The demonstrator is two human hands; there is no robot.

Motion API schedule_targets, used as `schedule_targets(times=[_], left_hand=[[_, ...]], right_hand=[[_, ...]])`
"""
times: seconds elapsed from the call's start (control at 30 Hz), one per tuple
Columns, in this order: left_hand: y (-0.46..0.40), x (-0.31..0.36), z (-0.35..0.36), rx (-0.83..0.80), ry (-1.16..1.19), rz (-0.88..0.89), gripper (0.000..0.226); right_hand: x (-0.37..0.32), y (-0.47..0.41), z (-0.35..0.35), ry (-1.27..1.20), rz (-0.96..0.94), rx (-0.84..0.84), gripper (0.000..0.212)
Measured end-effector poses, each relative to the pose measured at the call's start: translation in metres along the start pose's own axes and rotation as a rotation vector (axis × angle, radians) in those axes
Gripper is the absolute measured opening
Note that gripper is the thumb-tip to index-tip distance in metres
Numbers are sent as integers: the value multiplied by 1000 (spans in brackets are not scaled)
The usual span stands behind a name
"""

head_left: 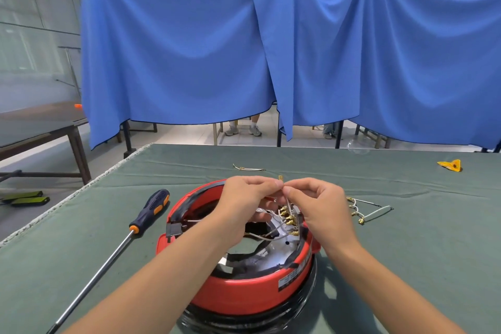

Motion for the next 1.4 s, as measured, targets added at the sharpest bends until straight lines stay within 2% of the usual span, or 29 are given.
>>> schedule_targets(times=[0.17,0.23,0.33,0.43,0.57,0.7,0.8,0.93,1.07,1.4], left_hand=[[-5,-4,-2,-8,52,-41,11],[-8,-4,-3,-4,77,-75,14],[-13,-4,-5,-15,119,-158,7],[-19,-2,-8,-37,-45,-201,10],[-27,-5,-17,63,-324,-154,10],[-31,-15,-16,23,-381,-148,8],[-34,-19,-11,29,-426,-113,9],[-34,-25,-5,-6,-407,-132,10],[-37,-28,-6,-2,-335,-204,14],[-41,-34,-10,11,-271,-294,10]], right_hand=[[1,0,0,42,-18,-7,11],[2,-2,-2,33,-11,17,10],[5,-4,-8,35,5,85,12],[7,-6,-12,77,-7,122,12],[12,-8,-16,159,-26,142,16],[18,-11,-19,271,-45,120,17],[23,-11,-15,380,-90,31,18],[27,-12,-15,442,-114,-52,23],[32,-15,-14,424,-53,-121,28],[35,-16,-15,372,-10,-117,26]])
Point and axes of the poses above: each hand's wrist, its own y-axis away from the middle knuckle, its own z-axis out of the palm, x = y × z, the point moved 4 cm from there along -y, towards the middle knuckle, and after that the axes turned 7 degrees about -y, right-handed, at the moved point
